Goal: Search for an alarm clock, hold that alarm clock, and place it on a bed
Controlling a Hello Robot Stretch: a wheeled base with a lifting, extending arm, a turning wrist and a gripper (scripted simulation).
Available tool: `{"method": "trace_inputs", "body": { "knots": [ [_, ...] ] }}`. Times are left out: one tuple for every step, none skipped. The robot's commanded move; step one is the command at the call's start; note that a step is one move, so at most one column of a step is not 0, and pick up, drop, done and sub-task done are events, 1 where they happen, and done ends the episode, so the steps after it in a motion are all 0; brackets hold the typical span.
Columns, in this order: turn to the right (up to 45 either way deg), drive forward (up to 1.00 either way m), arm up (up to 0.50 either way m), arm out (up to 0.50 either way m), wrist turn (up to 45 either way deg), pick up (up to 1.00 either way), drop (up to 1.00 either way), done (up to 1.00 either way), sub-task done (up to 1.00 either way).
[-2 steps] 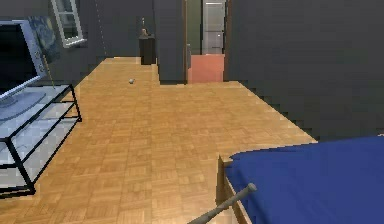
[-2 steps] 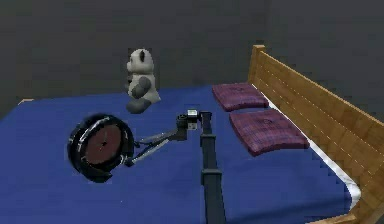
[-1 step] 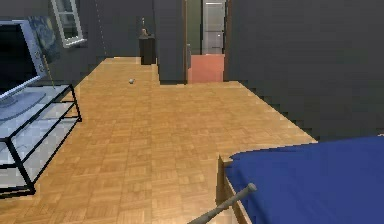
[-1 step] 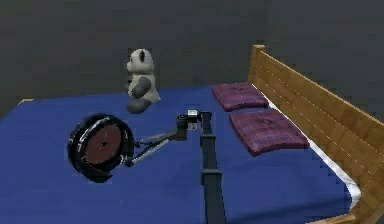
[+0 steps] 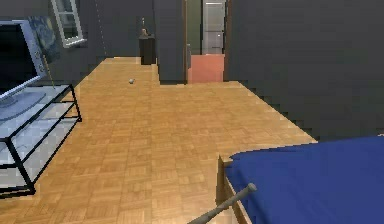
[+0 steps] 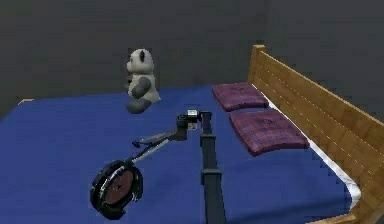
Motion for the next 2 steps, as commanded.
{"method": "trace_inputs", "body": {
  "knots": [
    [0.0,0.00,0.10,0.00,0.0,0.00,0.00,0.00,0.00],
    [0.0,0.00,0.00,-0.08,0.0,0.00,0.00,0.00,0.00]
  ]
}}
